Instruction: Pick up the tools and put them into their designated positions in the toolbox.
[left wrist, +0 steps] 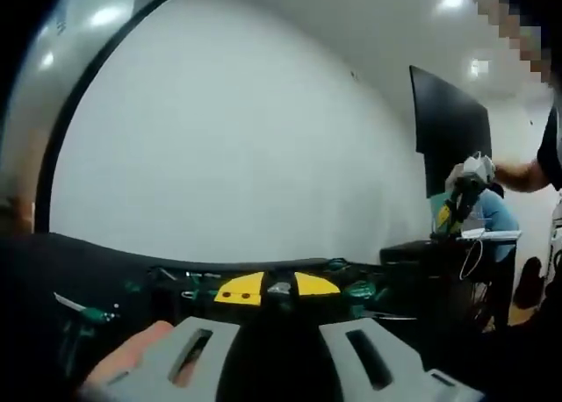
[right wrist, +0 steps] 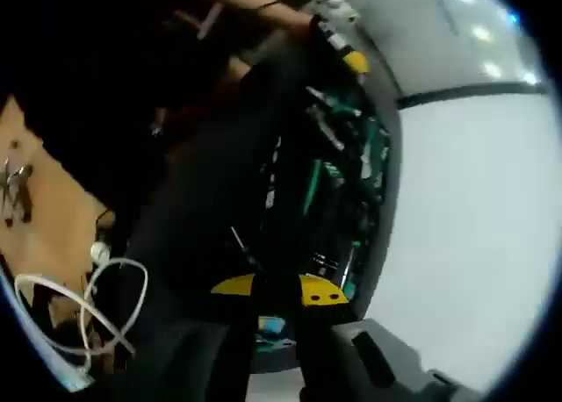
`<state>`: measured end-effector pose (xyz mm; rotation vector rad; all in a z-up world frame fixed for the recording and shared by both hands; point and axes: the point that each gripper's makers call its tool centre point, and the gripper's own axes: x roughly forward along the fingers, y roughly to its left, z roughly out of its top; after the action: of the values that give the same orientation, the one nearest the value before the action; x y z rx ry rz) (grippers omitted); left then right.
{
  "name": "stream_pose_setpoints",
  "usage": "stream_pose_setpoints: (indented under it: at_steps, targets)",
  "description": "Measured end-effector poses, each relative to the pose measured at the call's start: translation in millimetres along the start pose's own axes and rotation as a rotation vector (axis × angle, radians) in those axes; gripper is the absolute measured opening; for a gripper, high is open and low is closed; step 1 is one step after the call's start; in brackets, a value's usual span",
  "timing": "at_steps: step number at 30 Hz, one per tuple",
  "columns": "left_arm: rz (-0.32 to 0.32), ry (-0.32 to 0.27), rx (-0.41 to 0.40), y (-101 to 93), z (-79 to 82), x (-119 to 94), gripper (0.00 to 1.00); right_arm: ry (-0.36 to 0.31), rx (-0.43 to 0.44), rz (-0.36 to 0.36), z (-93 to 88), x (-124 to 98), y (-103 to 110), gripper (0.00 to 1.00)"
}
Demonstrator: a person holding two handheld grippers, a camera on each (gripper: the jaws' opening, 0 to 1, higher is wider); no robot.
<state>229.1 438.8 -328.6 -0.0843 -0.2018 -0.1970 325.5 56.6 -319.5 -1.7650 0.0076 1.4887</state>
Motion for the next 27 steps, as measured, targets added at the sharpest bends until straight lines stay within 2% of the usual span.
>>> stream_pose_setpoints:
  at_steps: [1, 3, 7, 9, 12, 14, 15, 18, 20, 23, 24, 27]
  targets:
    - [0.002, 0.002, 0.002, 0.7, -0.3, 0, 0.14, -0.006, 0.012, 0.024, -1.7, 4, 1, 0.13]
    - [0.004, 0.001, 0.000, 1.5, -0.1, -1, 0.13, 0.007, 0.010, 0.123, -10.5, 17, 6, 0.13]
    - [0.001, -0.009, -0.009, 0.7, 1.9, -3, 0.13, -0.010, -0.050, 0.216, -12.4, 37, 9, 0.15]
    - [0.004, -0.006, -0.001, 0.3, 1.4, -3, 0.13, 0.019, -0.055, 0.253, -15.6, 44, 11, 0.18]
    - [0.002, 0.000, 0.011, -1.4, 0.4, -1, 0.13, 0.020, -0.100, 0.298, -21.6, 56, 11, 0.18]
    - [0.001, 0.006, 0.018, -1.6, -0.7, -1, 0.13, 0.006, -0.112, 0.323, -24.1, 65, 12, 0.11]
    - [0.000, 0.005, 0.018, -1.0, -0.6, -1, 0.13, -0.004, -0.103, 0.335, -25.7, 72, 13, 0.10]
    - [-0.002, 0.001, 0.014, 0.3, 0.1, -2, 0.13, 0.017, -0.080, 0.389, -34.2, 83, 24, 0.15]
    - [-0.002, -0.003, 0.011, 0.5, 0.7, -2, 0.12, 0.016, -0.115, 0.412, -36.6, 89, 27, 0.15]
    - [-0.003, -0.009, 0.005, 1.3, 1.7, -3, 0.12, -0.004, -0.150, 0.433, -35.4, 94, 27, 0.14]
    - [-0.002, -0.010, 0.004, 1.6, 1.7, -3, 0.12, -0.003, -0.155, 0.437, -27.7, 93, 31, 0.14]
    - [-0.003, -0.007, 0.007, 1.7, 0.9, -2, 0.12, 0.014, -0.172, 0.504, -30.2, 94, 39, 0.14]
